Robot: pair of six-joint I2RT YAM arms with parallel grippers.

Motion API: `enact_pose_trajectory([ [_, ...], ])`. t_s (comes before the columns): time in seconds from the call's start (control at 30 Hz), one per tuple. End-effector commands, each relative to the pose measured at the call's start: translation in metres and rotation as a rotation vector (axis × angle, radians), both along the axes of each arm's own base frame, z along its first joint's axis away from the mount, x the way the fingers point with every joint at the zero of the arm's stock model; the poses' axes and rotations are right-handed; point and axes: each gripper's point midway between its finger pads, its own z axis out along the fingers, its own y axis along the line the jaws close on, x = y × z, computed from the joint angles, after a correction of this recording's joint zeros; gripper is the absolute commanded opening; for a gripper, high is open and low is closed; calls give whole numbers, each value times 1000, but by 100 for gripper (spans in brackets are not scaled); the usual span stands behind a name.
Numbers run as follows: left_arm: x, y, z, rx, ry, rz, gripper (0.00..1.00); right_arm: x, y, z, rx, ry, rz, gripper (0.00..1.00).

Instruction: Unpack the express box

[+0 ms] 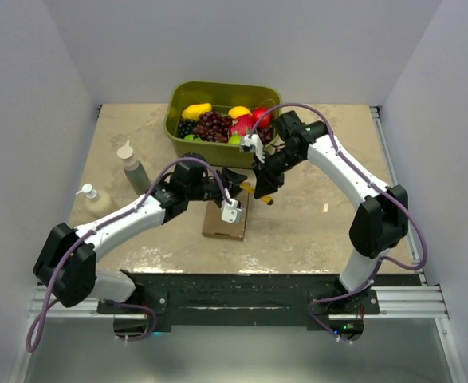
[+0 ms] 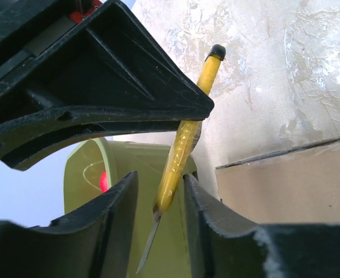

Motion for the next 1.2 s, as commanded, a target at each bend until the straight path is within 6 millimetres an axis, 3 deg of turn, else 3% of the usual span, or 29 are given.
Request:
enact_pose_trajectory([
  [0.0,2,-12,18,-13,-72,-59,34,1,7,15,43,-13,12,14],
  [0.3,14,-4,-12,84,-59,-3,7,2,8,18,48,-27,15,14],
  [0.4,21,0,-16,77,42,76,0,3,8,23,53,-38,15,17],
  [0.47,22,4,-17,46,156,139,0,10,6,30,45,-81,-15,25],
  [0.57,15,9,-15,4,351,178,0,30,-1,55,73,-184,-104,46],
  [0.6,16,8,-7,-17,398,184,0,35,-4,64,90,-223,-134,59],
  [0.63,6,9,-11,-29,524,186,0,37,-12,87,128,-301,-172,66],
  [0.67,8,14,-9,-47,579,206,0,50,-13,93,153,-373,-226,74],
  [0.7,9,16,-5,-67,627,214,0,53,-15,102,172,-426,-261,91],
  [0.73,2,15,-2,-101,727,207,0,55,-18,113,205,-481,-303,99],
  [0.77,6,21,1,-125,768,224,0,55,-19,130,282,-544,-366,99],
  [0.83,1,21,8,-175,862,226,0,48,-19,139,335,-575,-373,99],
  [0.9,-1,26,13,-230,920,230,0,39,-12,131,348,-523,-324,99],
  [1.03,-7,17,48,-361,1035,166,0,27,-6,119,342,-431,-257,95],
  [1.17,-11,9,83,-448,1089,94,0,29,-2,135,390,-442,-274,96],
])
